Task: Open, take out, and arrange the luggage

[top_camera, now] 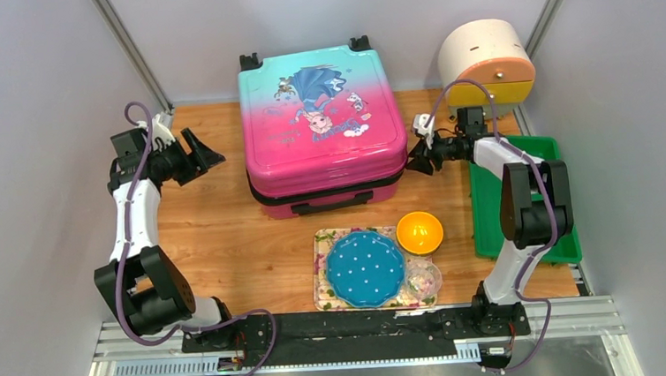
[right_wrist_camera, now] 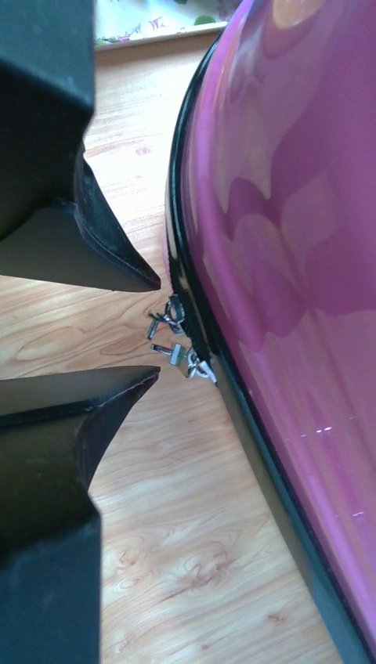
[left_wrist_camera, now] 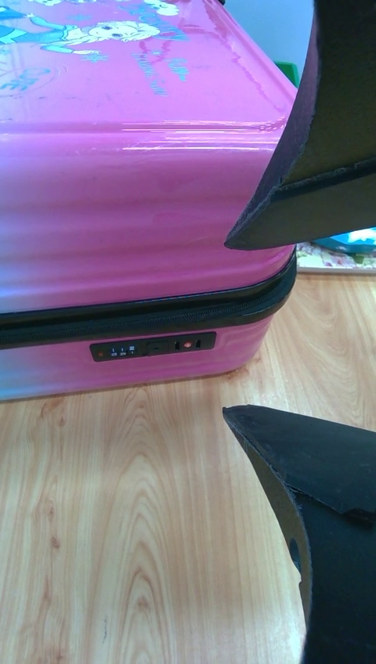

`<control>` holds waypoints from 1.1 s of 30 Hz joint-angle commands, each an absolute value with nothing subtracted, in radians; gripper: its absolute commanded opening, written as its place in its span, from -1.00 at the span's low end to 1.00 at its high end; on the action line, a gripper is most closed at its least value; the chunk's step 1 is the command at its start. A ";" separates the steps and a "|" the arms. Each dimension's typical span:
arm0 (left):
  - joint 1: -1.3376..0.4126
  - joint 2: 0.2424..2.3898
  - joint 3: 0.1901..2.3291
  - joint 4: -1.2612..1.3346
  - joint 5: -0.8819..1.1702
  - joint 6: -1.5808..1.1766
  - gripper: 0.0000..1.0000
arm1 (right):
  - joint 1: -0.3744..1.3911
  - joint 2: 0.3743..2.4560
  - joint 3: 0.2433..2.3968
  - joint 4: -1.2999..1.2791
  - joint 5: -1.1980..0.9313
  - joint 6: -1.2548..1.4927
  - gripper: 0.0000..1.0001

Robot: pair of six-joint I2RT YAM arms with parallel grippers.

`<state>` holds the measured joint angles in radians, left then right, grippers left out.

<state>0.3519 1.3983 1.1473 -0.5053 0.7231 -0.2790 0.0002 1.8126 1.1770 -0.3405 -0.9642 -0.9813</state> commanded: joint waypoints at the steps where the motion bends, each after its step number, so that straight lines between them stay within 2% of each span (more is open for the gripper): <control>1: 0.342 1.376 1.157 -0.503 0.715 -0.245 0.61 | 0.026 1.806 1.193 -0.282 -1.018 -0.986 -0.15; 6: 0.334 1.370 1.146 -0.502 0.710 -0.241 0.61 | 0.035 1.789 1.193 -0.282 -1.038 -0.989 -0.29; 9: 0.333 1.367 1.144 -0.502 0.707 -0.238 0.60 | 0.035 1.790 1.204 -0.304 -1.039 -1.000 -0.54; 10: 0.333 1.367 1.146 -0.503 0.704 -0.238 0.59 | 0.035 1.793 1.210 -0.319 -1.035 -1.015 -0.72; 13: 0.330 1.370 1.154 -0.503 0.701 -0.238 0.58 | 0.031 1.781 1.207 -0.359 -1.026 -1.022 -0.94; 16: 0.325 1.370 1.154 -0.503 0.703 -0.236 0.57 | 0.026 1.750 1.183 -0.388 -1.022 -1.025 -1.00; 25: 0.282 1.370 1.108 -0.497 0.703 -0.227 0.51 | 0.025 1.649 1.121 -0.451 -0.989 -0.963 -1.00; 33: 0.221 1.324 0.963 -0.407 0.706 -0.267 0.38 | 0.061 1.569 1.063 -0.466 -0.944 -0.812 -1.00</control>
